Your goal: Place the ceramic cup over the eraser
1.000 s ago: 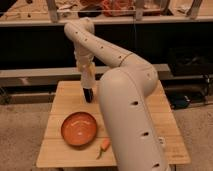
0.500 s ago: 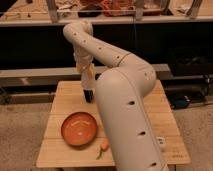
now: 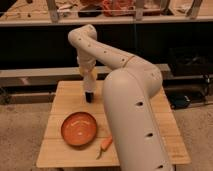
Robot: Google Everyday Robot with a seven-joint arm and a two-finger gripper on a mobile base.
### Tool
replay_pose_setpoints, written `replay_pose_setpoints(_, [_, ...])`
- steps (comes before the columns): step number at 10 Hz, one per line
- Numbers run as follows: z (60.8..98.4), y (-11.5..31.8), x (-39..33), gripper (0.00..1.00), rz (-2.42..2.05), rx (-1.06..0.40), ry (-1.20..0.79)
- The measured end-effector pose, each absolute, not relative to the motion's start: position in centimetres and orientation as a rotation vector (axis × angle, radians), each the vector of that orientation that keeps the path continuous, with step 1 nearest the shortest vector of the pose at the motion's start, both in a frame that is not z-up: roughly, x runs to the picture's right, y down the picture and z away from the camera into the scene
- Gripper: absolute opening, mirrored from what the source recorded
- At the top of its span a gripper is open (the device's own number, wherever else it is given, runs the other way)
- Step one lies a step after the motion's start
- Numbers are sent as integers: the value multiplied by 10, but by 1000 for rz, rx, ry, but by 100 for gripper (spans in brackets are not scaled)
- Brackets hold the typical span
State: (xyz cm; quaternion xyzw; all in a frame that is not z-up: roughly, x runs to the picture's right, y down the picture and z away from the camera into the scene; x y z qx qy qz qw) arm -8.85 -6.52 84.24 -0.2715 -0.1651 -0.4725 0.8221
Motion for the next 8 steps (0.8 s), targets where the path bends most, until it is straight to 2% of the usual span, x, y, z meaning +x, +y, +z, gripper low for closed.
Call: replay_pose_setpoints(8, [853, -47, -82, 0, -1048, -568, -360])
